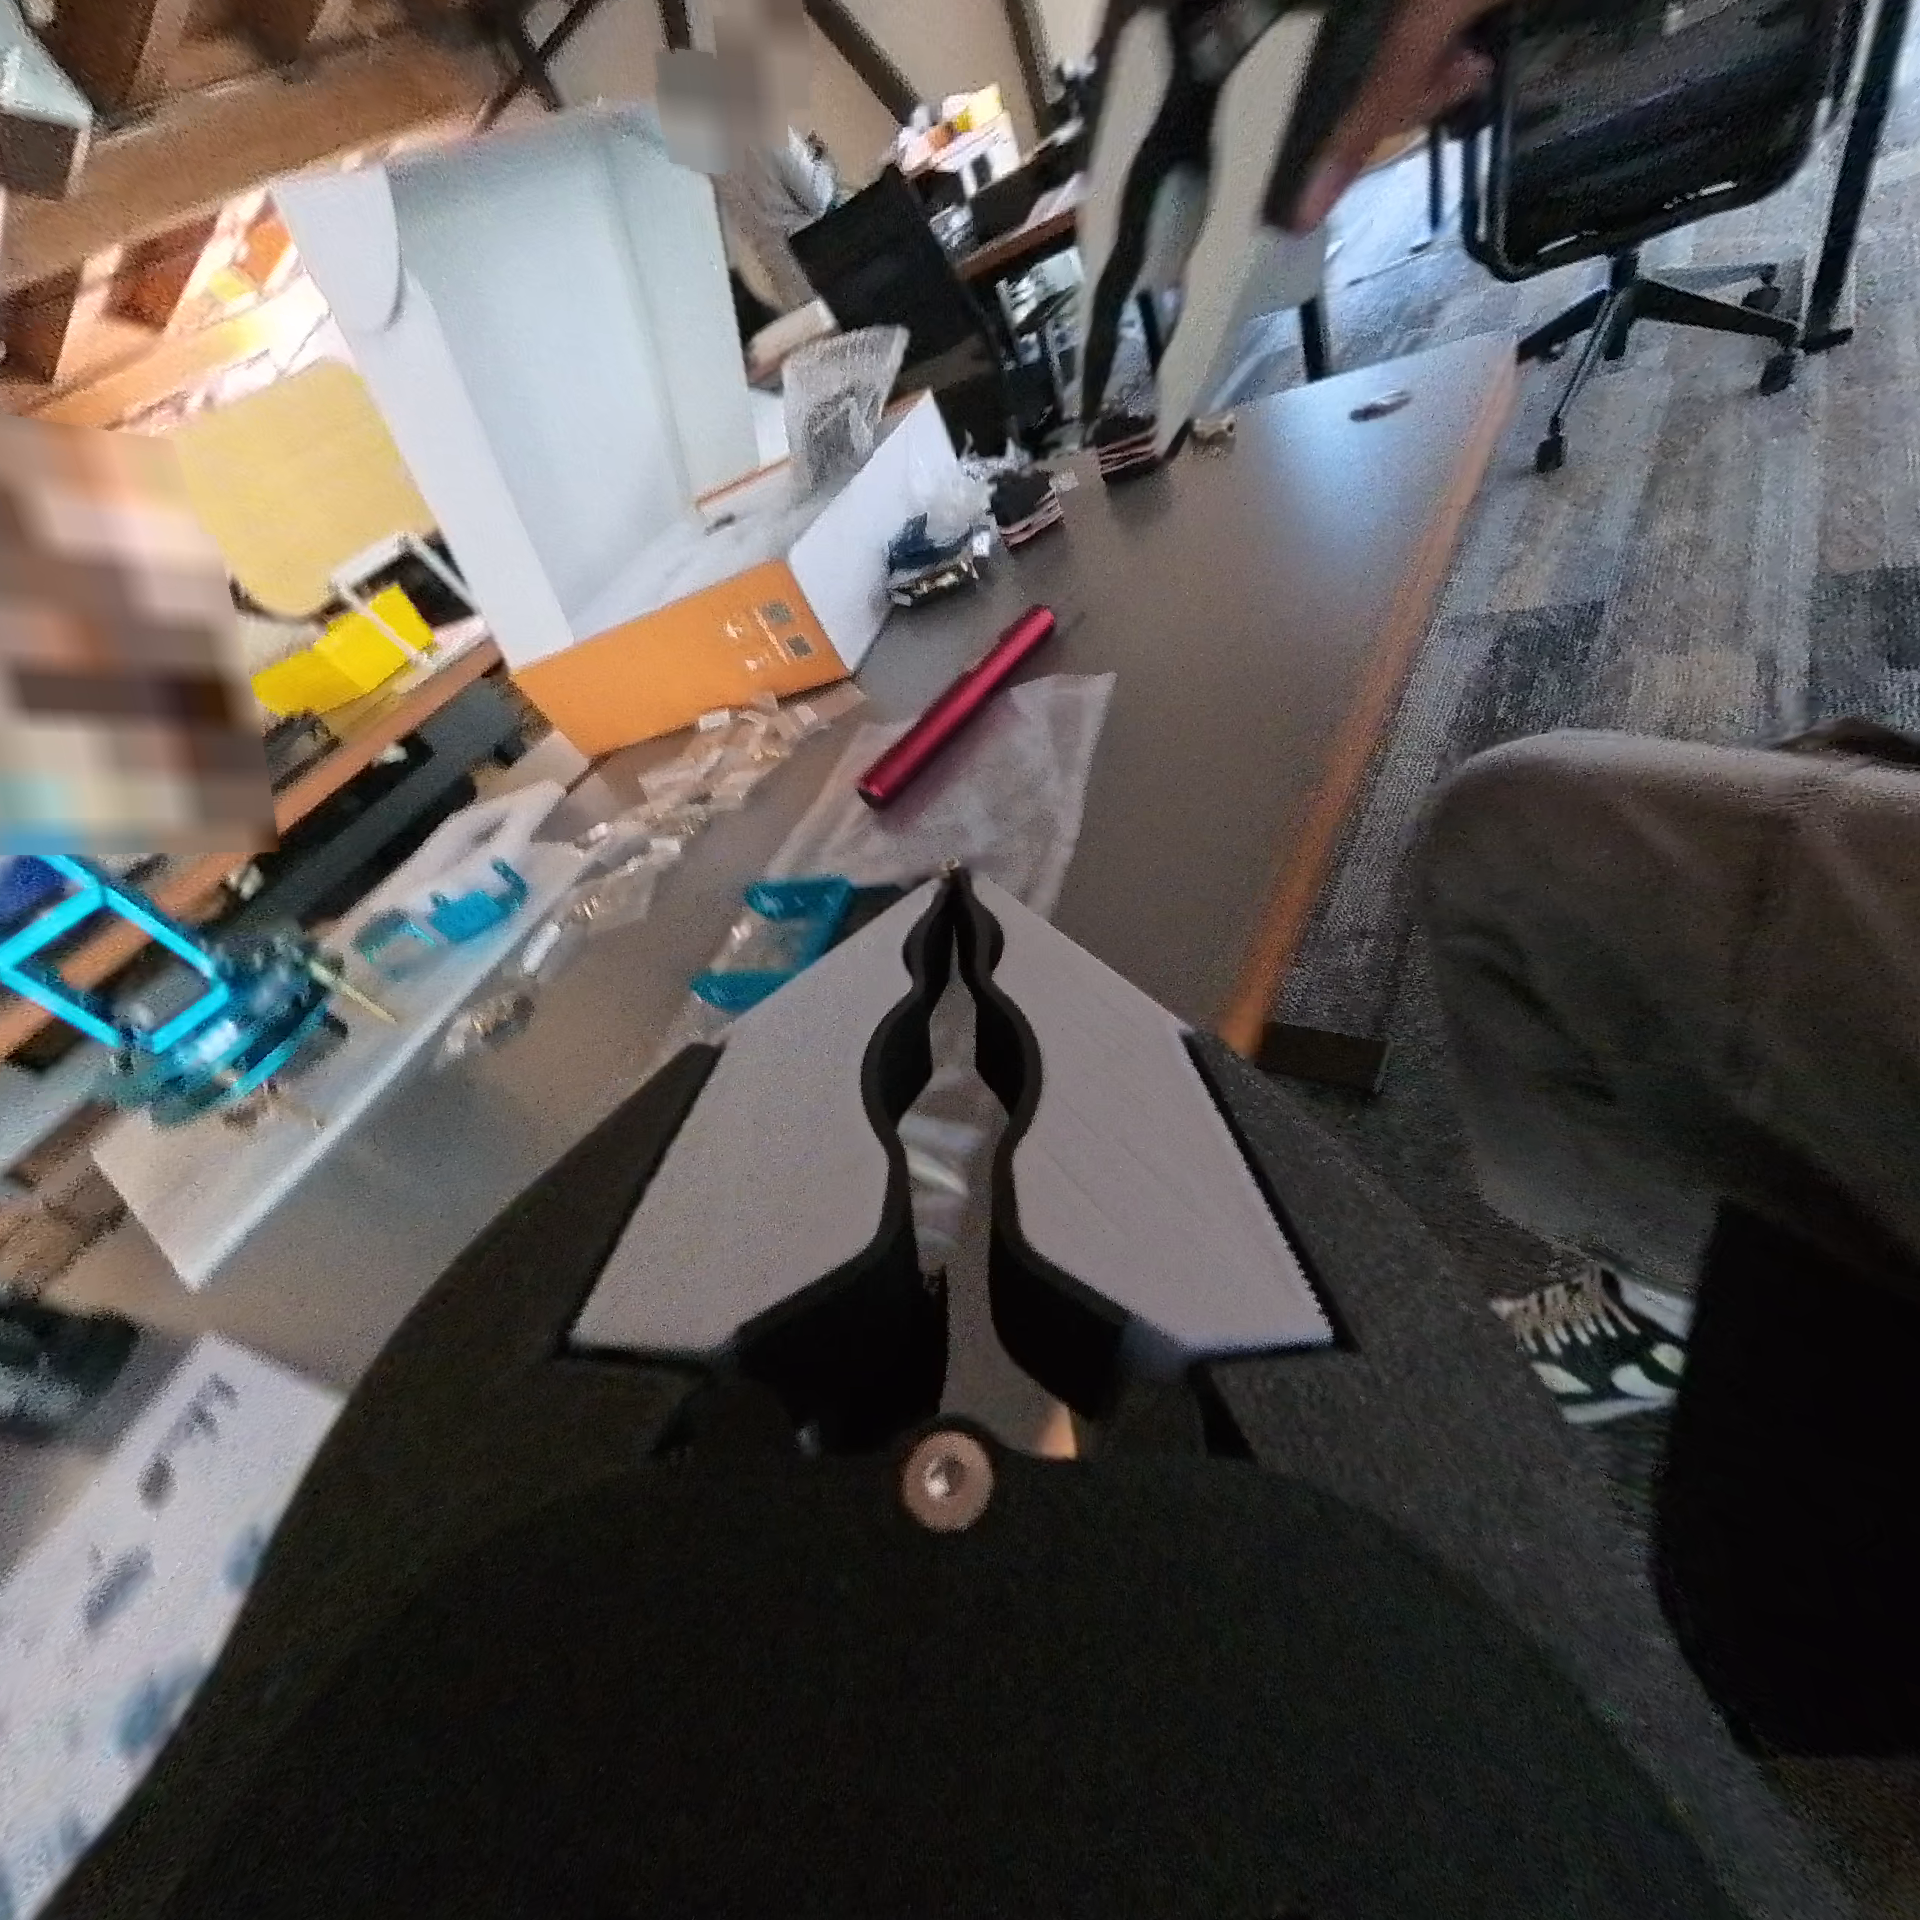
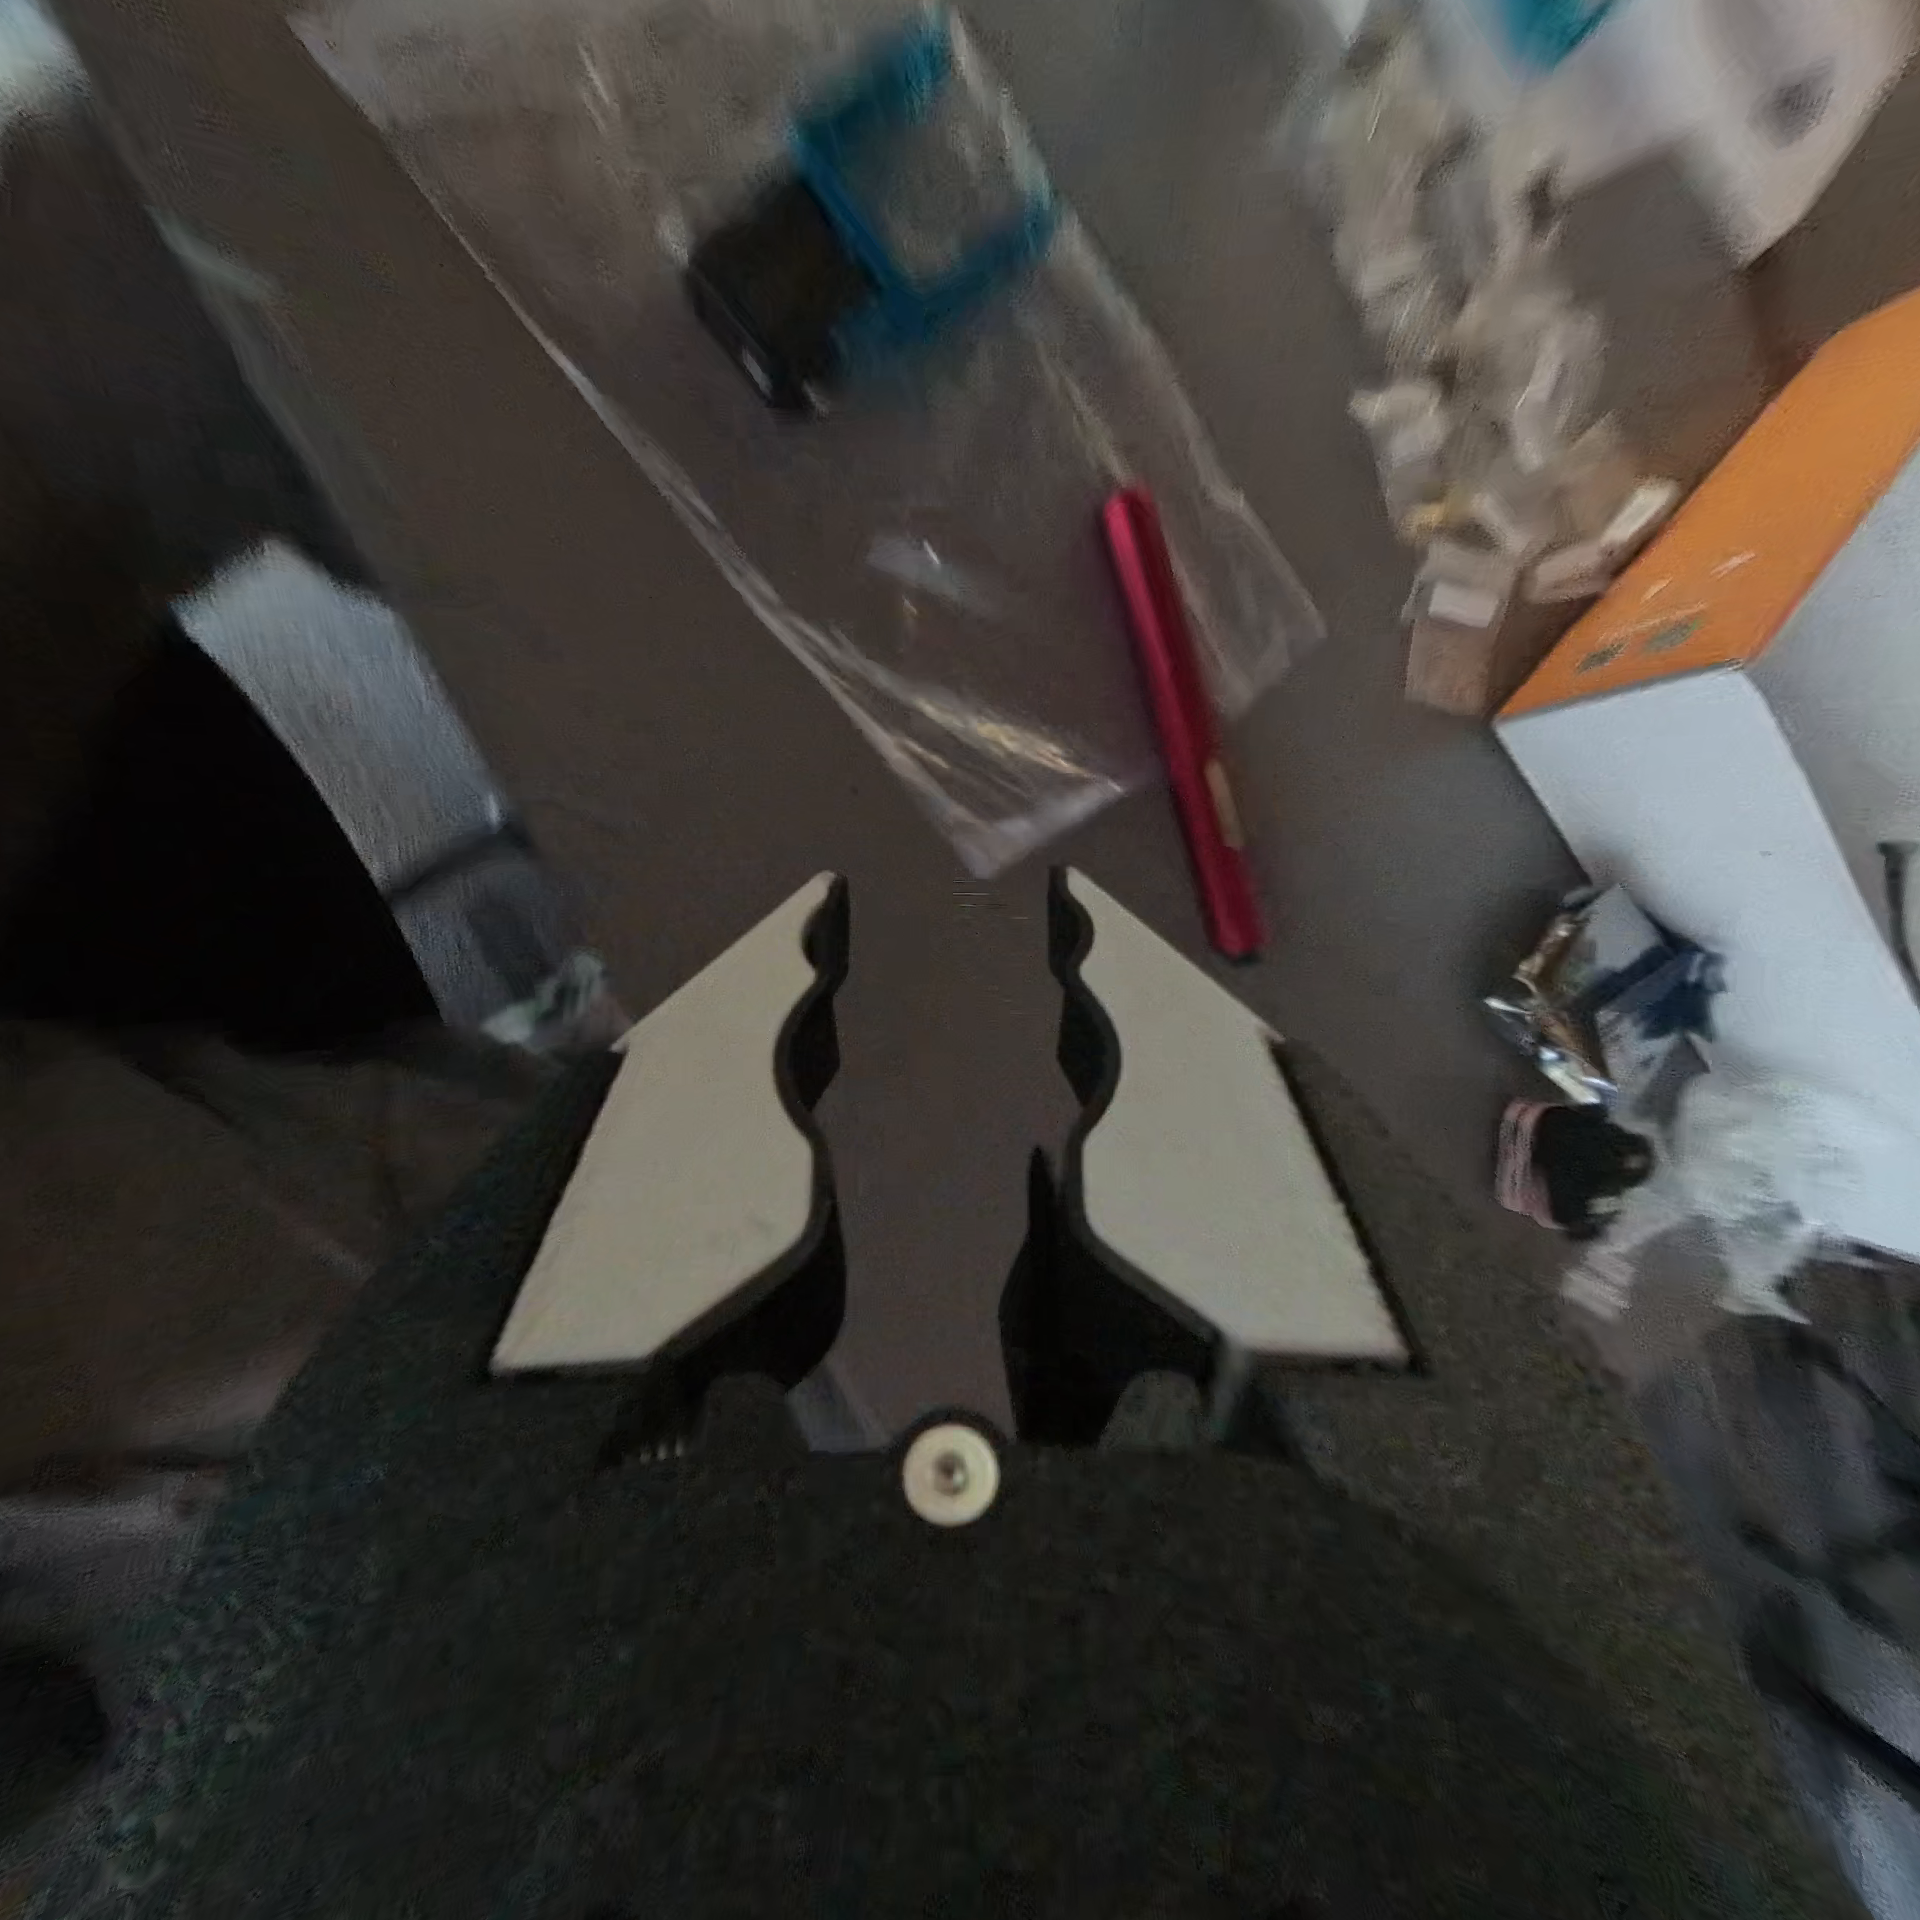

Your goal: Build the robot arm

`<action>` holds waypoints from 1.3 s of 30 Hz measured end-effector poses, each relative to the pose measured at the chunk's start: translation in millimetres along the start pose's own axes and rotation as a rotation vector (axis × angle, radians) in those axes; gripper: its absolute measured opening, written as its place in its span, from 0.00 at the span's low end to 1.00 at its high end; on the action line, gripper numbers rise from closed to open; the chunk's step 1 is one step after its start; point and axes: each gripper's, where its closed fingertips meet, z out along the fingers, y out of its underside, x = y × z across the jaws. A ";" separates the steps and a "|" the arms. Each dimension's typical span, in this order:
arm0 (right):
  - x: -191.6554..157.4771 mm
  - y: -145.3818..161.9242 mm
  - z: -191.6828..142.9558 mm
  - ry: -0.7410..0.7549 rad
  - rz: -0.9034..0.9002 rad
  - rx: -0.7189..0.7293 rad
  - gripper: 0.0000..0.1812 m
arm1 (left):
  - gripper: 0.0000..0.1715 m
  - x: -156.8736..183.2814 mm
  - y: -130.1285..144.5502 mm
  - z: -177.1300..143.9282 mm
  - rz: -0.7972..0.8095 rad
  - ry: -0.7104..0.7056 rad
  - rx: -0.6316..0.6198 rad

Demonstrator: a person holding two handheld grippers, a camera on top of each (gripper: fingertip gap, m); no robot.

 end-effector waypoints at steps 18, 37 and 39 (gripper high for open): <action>83.2 48.4 135.0 -0.412 -0.261 -1.052 0.18 | 0.00 -22.6 14.8 135.3 0.173 0.581 -0.002; 116.4 -10.3 73.1 -0.615 -0.068 0.093 0.11 | 0.04 12.2 79.0 236.2 0.398 0.492 -0.528; 114.3 -29.3 63.7 -0.641 -0.069 0.267 0.11 | 0.21 3.6 72.3 243.4 0.372 0.398 -0.515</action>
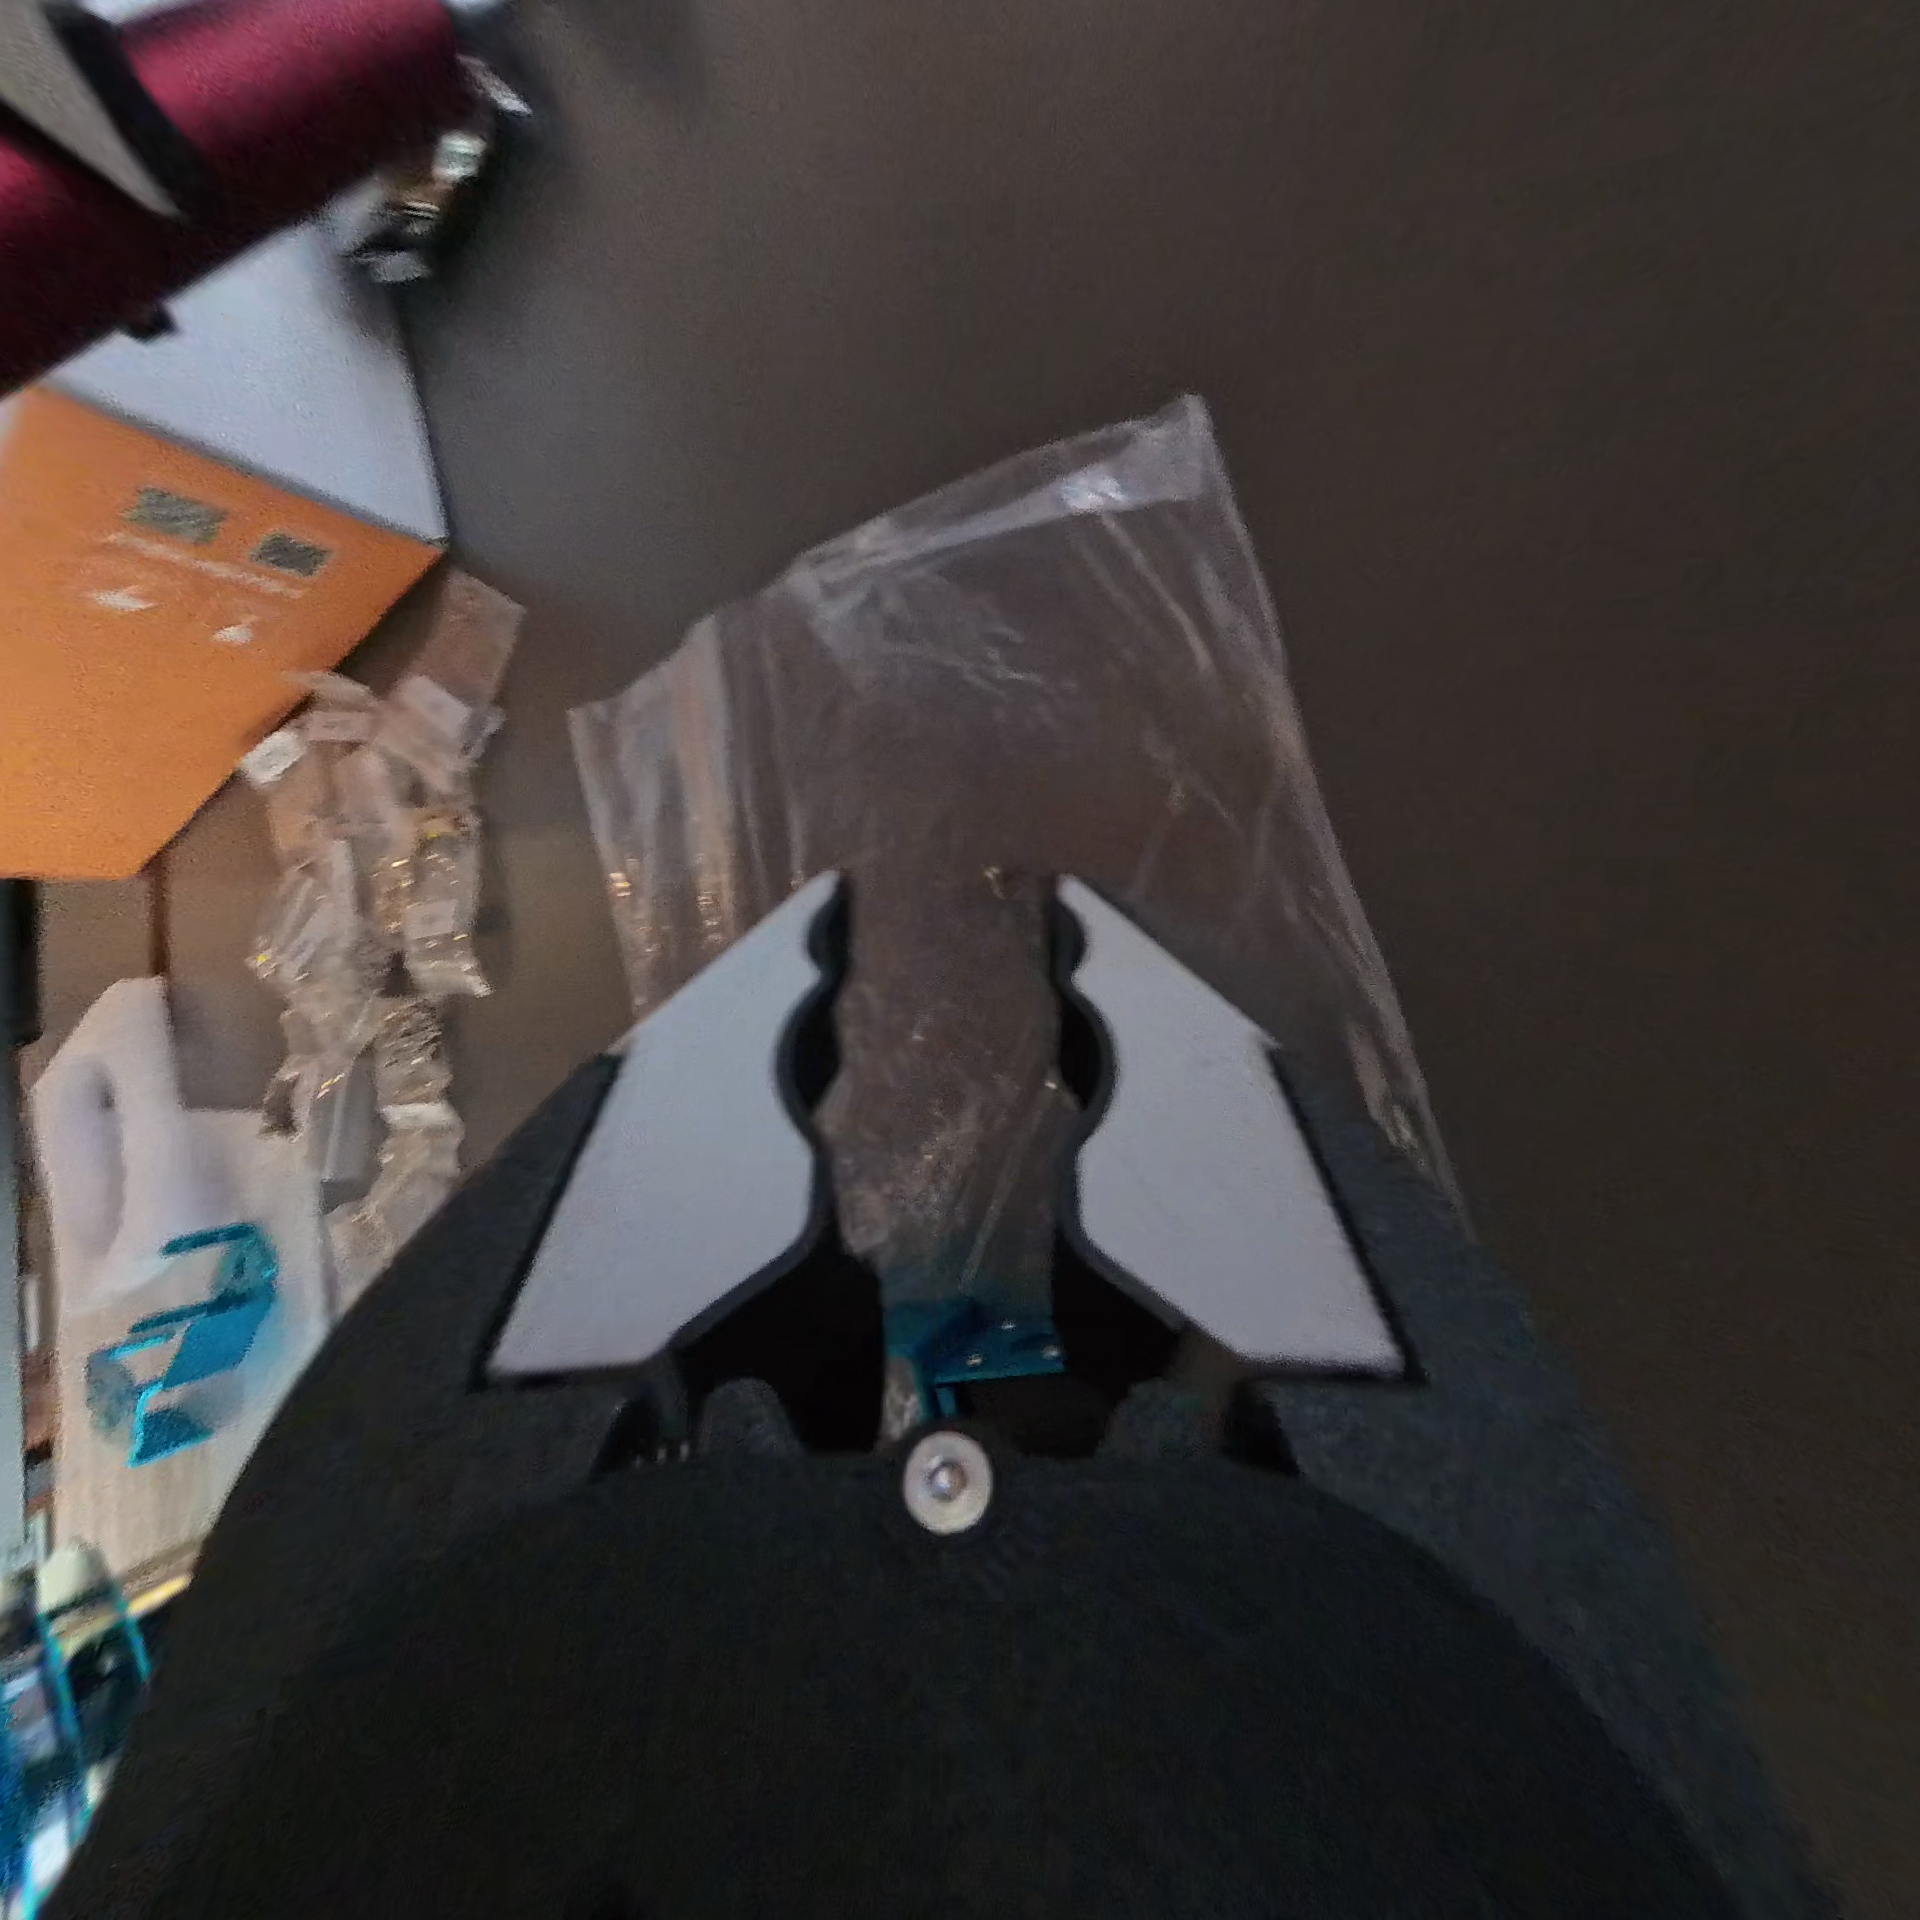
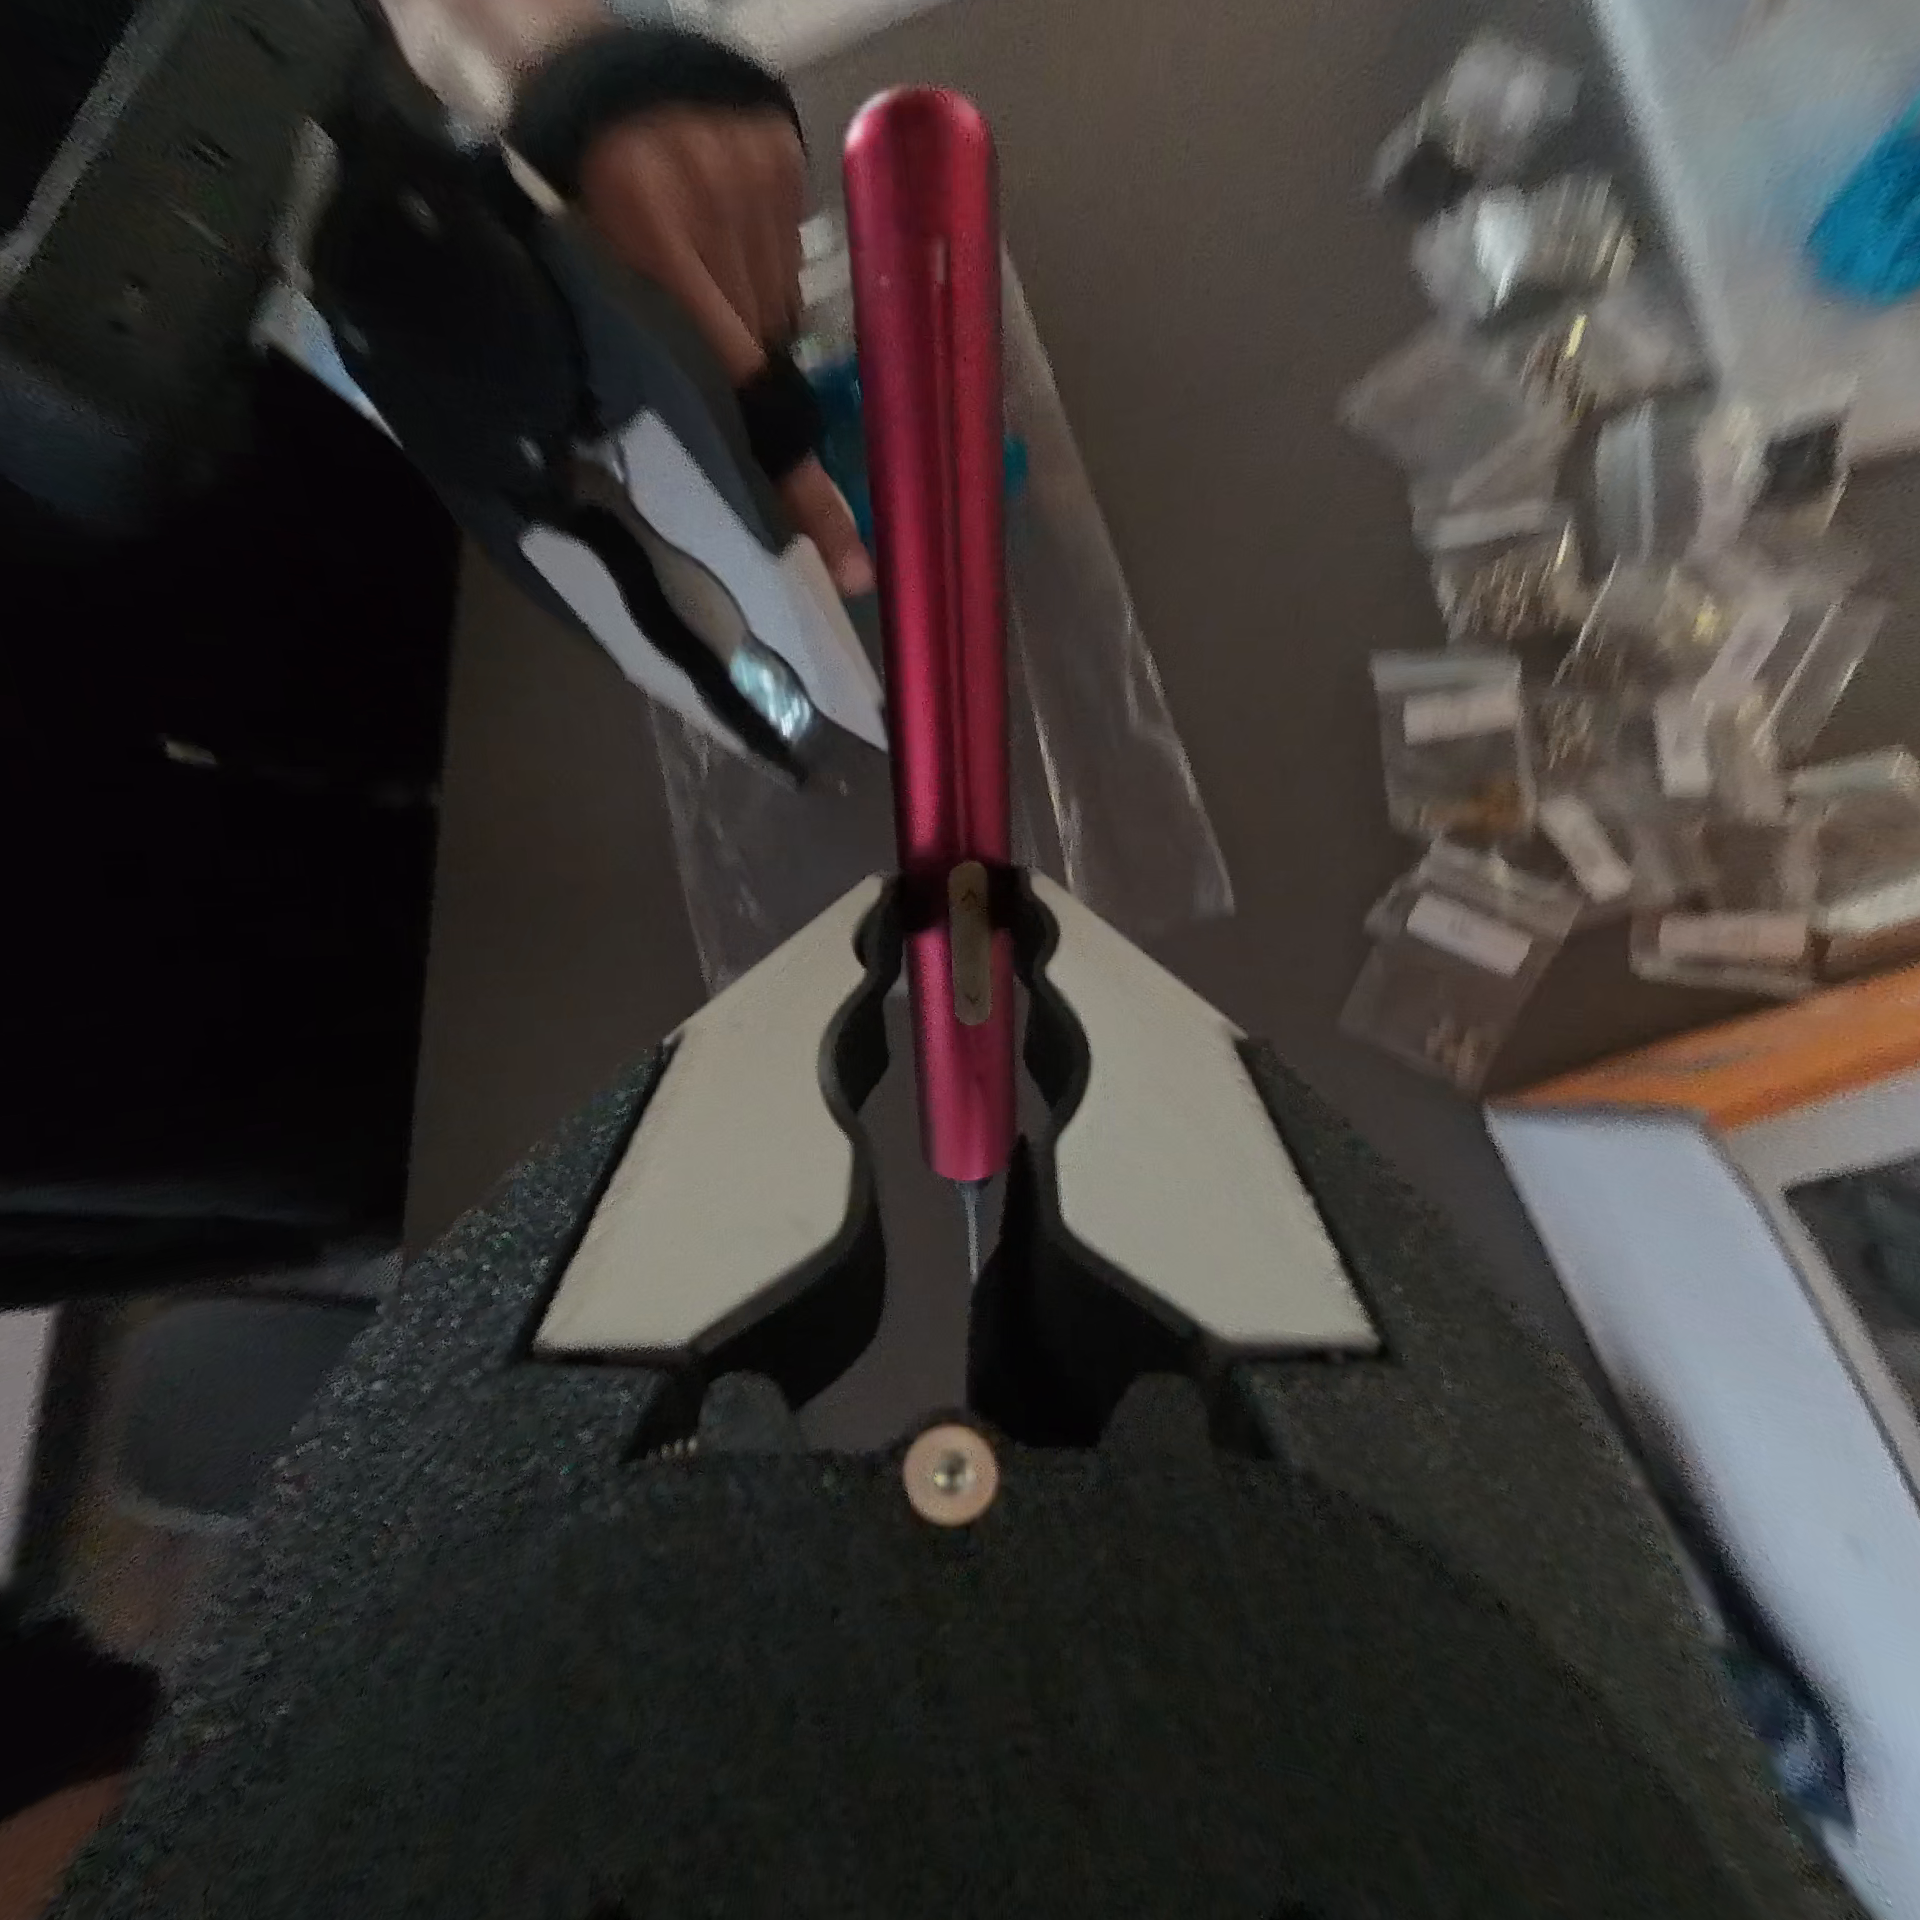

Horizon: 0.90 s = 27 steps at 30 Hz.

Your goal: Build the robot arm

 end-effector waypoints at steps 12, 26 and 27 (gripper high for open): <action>-37.1 -62.2 28.9 -0.120 -0.222 0.425 0.11 | 0.22 -116.4 -72.1 -128.3 -0.531 0.013 0.782; 27.8 -91.4 46.1 0.731 -0.337 0.376 0.11 | 0.11 -120.4 -95.5 -130.6 -0.090 -0.704 0.588; 24.5 -93.3 46.5 0.734 -0.351 0.384 0.11 | 0.11 -119.4 -98.7 -130.9 -0.094 -0.721 0.590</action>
